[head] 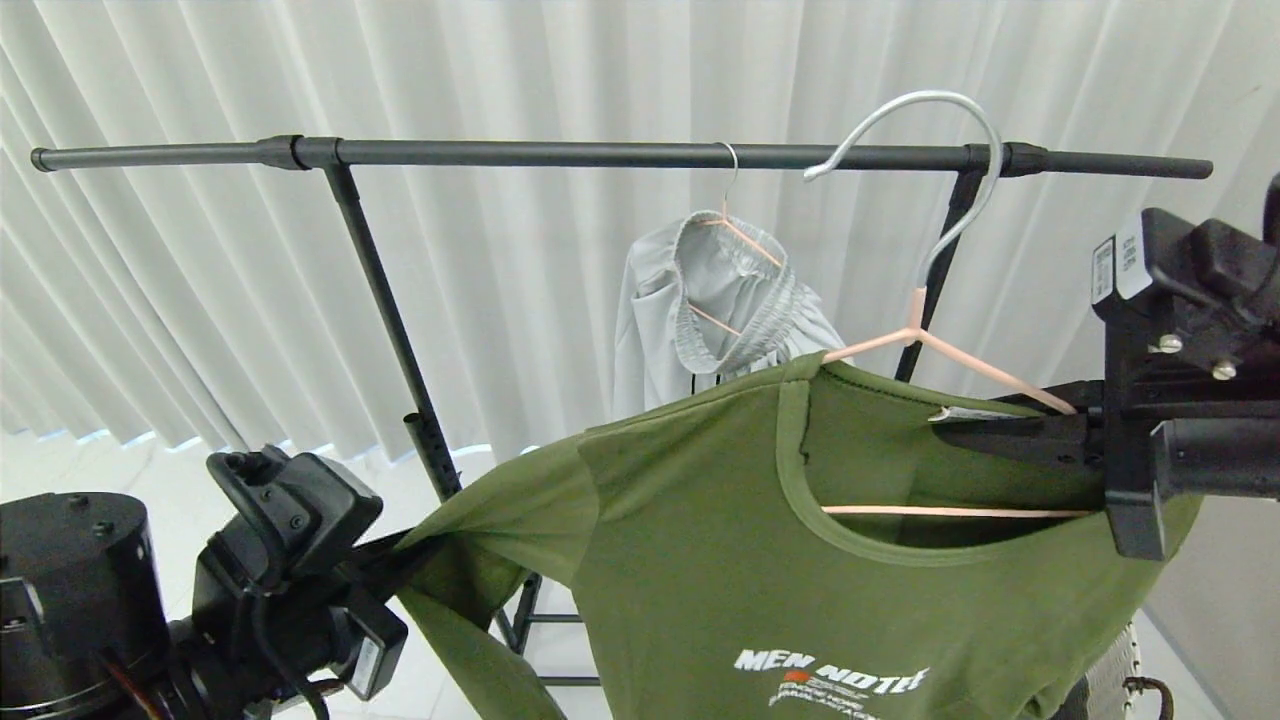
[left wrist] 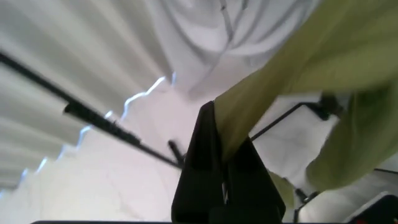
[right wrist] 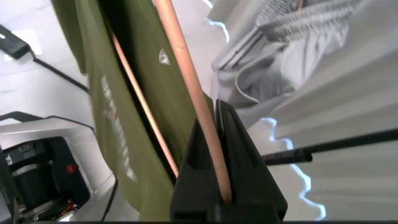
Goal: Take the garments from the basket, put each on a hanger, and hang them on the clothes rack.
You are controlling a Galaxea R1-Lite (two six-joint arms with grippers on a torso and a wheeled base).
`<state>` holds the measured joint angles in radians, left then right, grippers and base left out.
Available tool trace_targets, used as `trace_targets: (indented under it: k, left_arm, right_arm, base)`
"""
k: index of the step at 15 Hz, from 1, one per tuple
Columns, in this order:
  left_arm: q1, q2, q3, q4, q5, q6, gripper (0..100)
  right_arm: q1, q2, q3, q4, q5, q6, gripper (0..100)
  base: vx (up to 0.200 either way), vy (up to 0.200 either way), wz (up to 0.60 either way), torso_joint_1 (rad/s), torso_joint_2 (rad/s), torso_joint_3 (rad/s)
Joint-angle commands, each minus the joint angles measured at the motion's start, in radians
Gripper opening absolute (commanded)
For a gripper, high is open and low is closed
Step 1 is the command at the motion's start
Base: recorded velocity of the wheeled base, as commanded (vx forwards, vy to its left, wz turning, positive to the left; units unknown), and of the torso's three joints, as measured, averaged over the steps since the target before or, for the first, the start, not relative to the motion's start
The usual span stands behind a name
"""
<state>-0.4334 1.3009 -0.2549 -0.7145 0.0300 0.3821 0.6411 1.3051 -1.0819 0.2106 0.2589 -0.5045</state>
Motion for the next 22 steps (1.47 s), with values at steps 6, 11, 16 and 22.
trace_targets:
  k: [6, 11, 16, 22]
  left_arm:
    - [0.097, -0.026, 0.037, -0.003, 0.002, 0.021, 100]
    - [0.102, -0.063, 0.045, -0.026, 0.002, 0.011, 100]
    - [0.188, -0.064, 0.048, -0.026, 0.002, 0.014, 100]
    - [0.197, -0.066, 0.051, -0.026, 0.004, 0.024, 100]
  right_arm:
    - [-0.049, -0.007, -0.001, 0.001, -0.003, 0.0, 0]
    - [-0.113, -0.026, -0.006, 0.065, -0.147, 0.024, 0]
    - [-0.27, -0.121, 0.0, 0.253, -0.228, 0.067, 0]
    - [-0.503, -0.214, -0.004, 0.457, -0.334, 0.067, 0]
  base:
    - [0.0, 0.0, 0.0, 0.0, 0.0, 0.0]
    - [0.0, 0.0, 0.0, 0.0, 0.0, 0.0]
    - [0.0, 0.0, 0.0, 0.0, 0.0, 0.0]
    - [0.0, 0.0, 0.0, 0.0, 0.0, 0.0]
